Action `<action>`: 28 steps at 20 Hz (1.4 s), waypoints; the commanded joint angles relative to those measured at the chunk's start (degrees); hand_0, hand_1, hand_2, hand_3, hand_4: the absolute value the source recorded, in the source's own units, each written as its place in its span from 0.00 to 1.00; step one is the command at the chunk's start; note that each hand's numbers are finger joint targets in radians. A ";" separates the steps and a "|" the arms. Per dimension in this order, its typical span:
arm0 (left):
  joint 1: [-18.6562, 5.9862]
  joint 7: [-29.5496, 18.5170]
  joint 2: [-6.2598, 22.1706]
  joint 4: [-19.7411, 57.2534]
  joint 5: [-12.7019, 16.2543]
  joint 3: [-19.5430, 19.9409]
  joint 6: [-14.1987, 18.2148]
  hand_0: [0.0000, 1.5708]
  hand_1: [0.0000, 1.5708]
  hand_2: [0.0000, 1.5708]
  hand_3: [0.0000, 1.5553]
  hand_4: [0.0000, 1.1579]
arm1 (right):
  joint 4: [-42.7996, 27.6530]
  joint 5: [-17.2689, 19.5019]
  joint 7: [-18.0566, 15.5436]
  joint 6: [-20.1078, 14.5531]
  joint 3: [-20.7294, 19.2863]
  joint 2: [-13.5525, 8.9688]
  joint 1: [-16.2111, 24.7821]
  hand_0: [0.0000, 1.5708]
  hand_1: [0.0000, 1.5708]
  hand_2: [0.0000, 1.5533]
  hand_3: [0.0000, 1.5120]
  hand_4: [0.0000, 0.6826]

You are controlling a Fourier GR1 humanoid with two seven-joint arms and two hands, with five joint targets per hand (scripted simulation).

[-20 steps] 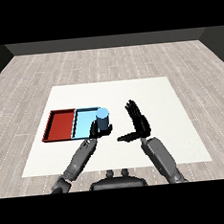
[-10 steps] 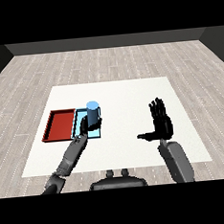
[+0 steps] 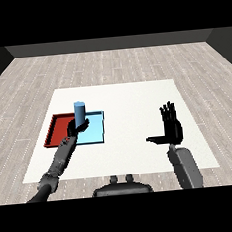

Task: Pick the blue can and put it in the blue box

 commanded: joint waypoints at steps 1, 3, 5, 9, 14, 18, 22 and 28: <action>-7.42 3.42 -0.31 10.22 -2.59 1.10 1.42 1.00 1.00 1.00 0.96 0.91 | 2.82 0.63 0.61 0.87 -0.91 -0.15 -1.57 0.00 0.00 0.00 0.00 0.00; -8.48 5.70 1.74 14.85 -3.43 1.19 2.24 1.00 1.00 1.00 0.93 0.89 | 5.98 1.24 -1.85 -0.04 -0.50 2.06 -2.00 0.00 0.00 0.00 0.00 0.00; -10.46 6.04 -1.42 20.05 -4.12 1.33 3.76 1.00 1.00 0.98 0.90 0.86 | 5.30 -0.57 -2.42 2.31 -1.28 1.52 0.21 0.00 0.00 0.00 0.00 0.00; -10.30 7.05 -3.07 24.36 -6.87 -0.31 4.52 0.99 0.99 0.94 0.83 0.83 | 11.51 0.76 -3.29 1.08 -2.09 3.24 -3.56 0.00 0.00 0.00 0.00 0.00; -10.80 8.92 -6.23 28.89 -8.35 -1.19 2.47 0.94 0.94 0.90 0.57 0.75 | 14.17 -0.44 -2.26 3.71 -3.56 1.46 -5.45 0.00 0.00 0.00 0.00 0.00; -10.27 11.47 -4.58 30.65 -7.48 0.11 -1.21 1.00 1.00 0.91 0.00 0.67 | 14.81 -1.17 -4.65 5.51 -3.91 2.23 -3.84 0.00 0.00 0.00 0.00 0.00; -10.66 12.48 -4.78 31.79 -10.01 -1.90 -2.09 0.55 0.55 0.56 0.31 0.56 | 9.91 -0.14 -3.53 4.30 -3.24 1.79 -1.14 0.00 0.00 0.00 0.00 0.00; -12.10 12.92 -4.90 30.22 -9.68 -0.39 6.78 0.00 0.00 0.00 0.00 0.00 | 15.16 -1.04 -5.90 6.36 -4.15 3.79 -3.55 0.00 0.00 0.00 0.00 0.00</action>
